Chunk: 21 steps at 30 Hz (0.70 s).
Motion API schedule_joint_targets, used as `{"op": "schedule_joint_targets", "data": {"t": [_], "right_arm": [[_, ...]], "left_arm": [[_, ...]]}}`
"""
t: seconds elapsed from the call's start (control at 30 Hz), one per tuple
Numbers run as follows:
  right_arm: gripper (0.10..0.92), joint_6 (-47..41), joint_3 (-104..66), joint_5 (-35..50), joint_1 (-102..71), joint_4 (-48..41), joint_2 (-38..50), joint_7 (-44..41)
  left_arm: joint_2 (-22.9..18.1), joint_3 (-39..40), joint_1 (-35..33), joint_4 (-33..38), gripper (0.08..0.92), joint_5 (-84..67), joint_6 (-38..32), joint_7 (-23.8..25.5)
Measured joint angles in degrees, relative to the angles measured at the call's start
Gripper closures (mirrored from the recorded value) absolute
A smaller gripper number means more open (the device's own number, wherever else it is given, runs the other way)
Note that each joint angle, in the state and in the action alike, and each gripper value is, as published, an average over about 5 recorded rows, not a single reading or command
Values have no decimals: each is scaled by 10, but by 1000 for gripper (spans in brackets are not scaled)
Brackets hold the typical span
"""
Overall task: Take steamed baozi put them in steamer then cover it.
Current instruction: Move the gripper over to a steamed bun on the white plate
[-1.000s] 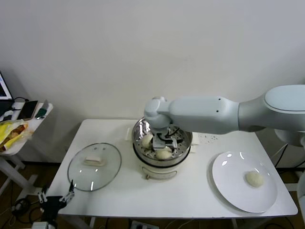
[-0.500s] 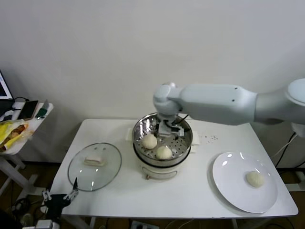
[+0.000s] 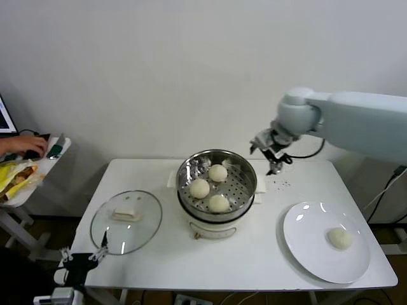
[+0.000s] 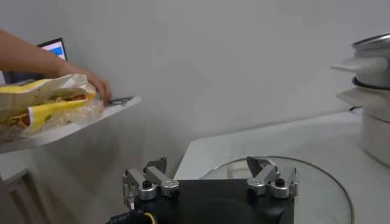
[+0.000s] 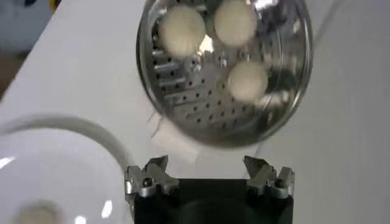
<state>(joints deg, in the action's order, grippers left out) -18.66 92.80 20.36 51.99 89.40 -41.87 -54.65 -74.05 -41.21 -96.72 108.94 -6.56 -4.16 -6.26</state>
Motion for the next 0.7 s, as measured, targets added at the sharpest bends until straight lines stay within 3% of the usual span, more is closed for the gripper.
{"op": "schedule_joint_targets", "data": {"t": [0.33,0.7], "right_arm": [[203,-63,-90,-36,-142,-12,147,-49],[203,-46,-279,-153,-385,-78,203,-81]], "left_arm": [[1,-3,-4,6,177,4,5,0],[-7,-2,-8,6,177,15,7,0]]}}
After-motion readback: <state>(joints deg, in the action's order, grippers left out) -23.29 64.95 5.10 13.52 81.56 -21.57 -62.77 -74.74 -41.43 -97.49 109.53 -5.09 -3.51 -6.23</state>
